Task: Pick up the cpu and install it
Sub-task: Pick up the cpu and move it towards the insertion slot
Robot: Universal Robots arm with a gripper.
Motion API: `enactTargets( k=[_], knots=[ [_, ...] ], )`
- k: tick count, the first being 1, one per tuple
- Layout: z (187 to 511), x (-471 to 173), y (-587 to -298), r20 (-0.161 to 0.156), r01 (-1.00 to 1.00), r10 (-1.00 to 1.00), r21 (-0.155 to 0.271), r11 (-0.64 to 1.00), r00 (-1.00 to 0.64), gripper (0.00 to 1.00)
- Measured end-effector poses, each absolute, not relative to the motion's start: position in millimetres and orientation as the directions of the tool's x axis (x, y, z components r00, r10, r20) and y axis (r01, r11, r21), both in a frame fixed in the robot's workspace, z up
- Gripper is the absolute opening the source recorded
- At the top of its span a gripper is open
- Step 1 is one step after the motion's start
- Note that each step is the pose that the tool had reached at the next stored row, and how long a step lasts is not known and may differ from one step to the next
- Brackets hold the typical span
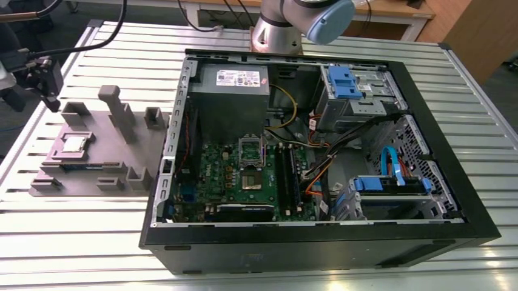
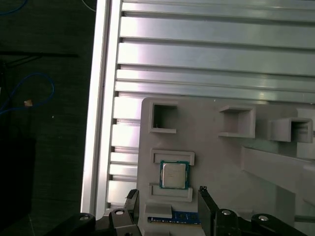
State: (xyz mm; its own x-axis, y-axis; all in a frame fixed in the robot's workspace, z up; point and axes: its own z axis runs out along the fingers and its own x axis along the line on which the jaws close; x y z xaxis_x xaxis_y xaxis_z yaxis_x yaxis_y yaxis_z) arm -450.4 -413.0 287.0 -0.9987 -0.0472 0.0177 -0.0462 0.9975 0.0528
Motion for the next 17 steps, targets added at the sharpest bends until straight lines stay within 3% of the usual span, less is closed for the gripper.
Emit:
enactTargets(
  k=[17],
  knots=[
    [280.6, -447.3, -415.8, 0.021, -0.046, -0.047, 0.053, 0.998, -0.999, 0.59]
  ],
)
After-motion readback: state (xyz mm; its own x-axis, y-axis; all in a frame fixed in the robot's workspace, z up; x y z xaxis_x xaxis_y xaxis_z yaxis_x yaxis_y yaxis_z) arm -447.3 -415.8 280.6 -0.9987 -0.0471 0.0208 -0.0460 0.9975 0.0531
